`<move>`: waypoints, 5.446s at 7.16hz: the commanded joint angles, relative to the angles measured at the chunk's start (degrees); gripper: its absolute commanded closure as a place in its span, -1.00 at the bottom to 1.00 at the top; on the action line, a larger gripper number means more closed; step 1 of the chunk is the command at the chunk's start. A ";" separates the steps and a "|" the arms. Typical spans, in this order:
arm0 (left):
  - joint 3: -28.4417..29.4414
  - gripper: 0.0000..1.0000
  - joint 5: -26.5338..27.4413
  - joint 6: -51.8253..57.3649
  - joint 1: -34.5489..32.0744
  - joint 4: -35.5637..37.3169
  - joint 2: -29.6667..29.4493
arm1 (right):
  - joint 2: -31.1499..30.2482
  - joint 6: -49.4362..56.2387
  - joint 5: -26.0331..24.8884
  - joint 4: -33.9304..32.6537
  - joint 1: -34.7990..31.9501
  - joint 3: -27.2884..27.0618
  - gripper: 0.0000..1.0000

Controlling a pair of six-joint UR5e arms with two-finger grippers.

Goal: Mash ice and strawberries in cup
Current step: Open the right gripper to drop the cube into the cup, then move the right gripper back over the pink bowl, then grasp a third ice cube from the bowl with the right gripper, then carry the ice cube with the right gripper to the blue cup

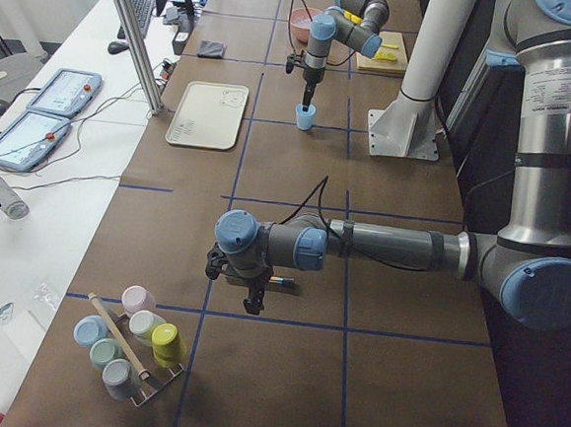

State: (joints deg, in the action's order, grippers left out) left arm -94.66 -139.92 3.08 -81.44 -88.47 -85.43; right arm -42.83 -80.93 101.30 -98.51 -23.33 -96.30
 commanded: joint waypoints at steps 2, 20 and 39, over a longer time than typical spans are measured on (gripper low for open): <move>0.00 -1.00 0.09 0.00 0.05 0.05 -0.09 | -4.59 5.31 5.27 -0.10 -4.95 -4.13 -0.97; 0.00 -1.00 0.00 0.00 0.23 -0.04 0.00 | -60.26 67.75 25.09 28.46 -38.63 -8.04 -0.92; 0.00 -1.00 -0.09 -0.53 2.07 0.05 -0.53 | -12.39 30.13 18.85 -1.69 -17.83 -7.52 1.00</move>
State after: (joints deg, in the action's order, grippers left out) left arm -94.67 -140.01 2.56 -79.37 -88.43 -85.90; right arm -59.76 -43.74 120.68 -100.42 -44.03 -106.89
